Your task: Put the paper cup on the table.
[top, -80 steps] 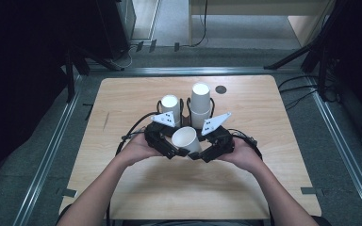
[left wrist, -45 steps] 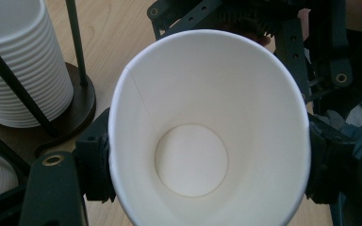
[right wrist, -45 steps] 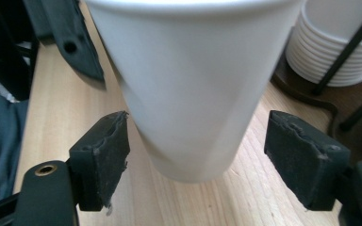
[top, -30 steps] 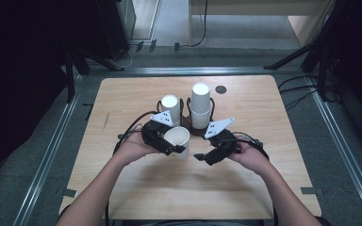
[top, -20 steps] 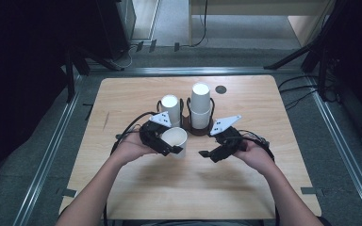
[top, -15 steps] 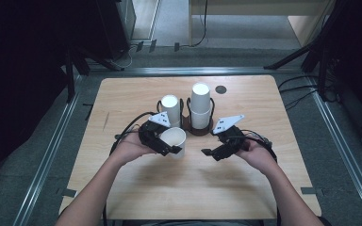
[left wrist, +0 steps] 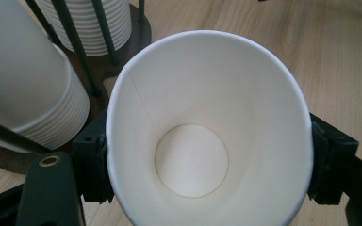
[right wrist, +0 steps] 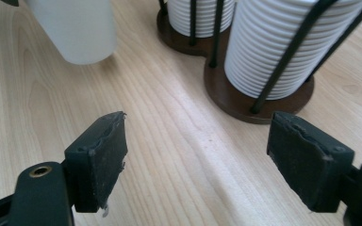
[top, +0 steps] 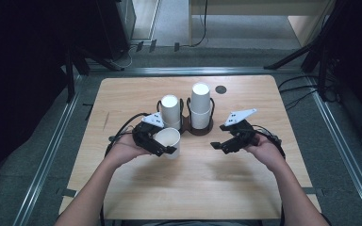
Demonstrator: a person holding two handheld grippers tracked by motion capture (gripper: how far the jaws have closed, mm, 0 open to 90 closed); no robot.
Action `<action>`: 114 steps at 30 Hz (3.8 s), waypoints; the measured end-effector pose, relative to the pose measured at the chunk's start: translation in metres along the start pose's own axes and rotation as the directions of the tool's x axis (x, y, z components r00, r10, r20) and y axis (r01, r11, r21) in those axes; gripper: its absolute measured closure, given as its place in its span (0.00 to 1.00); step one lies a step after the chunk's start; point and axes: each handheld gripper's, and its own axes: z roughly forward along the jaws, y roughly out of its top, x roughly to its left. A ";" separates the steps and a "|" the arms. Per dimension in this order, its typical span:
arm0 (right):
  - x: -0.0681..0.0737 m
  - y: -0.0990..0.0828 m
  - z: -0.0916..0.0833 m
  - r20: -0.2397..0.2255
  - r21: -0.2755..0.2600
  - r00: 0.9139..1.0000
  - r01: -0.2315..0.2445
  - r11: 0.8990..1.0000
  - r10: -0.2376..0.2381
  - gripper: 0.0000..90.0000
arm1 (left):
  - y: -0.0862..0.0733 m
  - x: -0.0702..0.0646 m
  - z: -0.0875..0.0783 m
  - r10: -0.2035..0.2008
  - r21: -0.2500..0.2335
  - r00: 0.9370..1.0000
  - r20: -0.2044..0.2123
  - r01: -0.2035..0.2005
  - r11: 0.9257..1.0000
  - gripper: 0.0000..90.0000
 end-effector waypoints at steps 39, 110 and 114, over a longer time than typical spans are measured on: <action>-0.029 -0.006 0.005 0.030 0.035 0.999 -0.038 0.999 0.037 0.23 | -0.037 0.046 -0.037 -0.148 -0.022 0.980 -0.132 0.147 0.989 0.24; -0.013 -0.016 0.006 0.036 0.077 0.999 0.037 0.996 -0.040 0.23 | -0.076 0.103 -0.050 -0.318 -0.043 0.895 -0.314 0.321 0.946 0.10; -0.013 -0.016 0.006 0.037 0.077 0.998 0.042 0.996 -0.045 0.23 | -0.076 0.103 -0.051 -0.324 -0.046 0.888 -0.326 0.327 0.944 0.08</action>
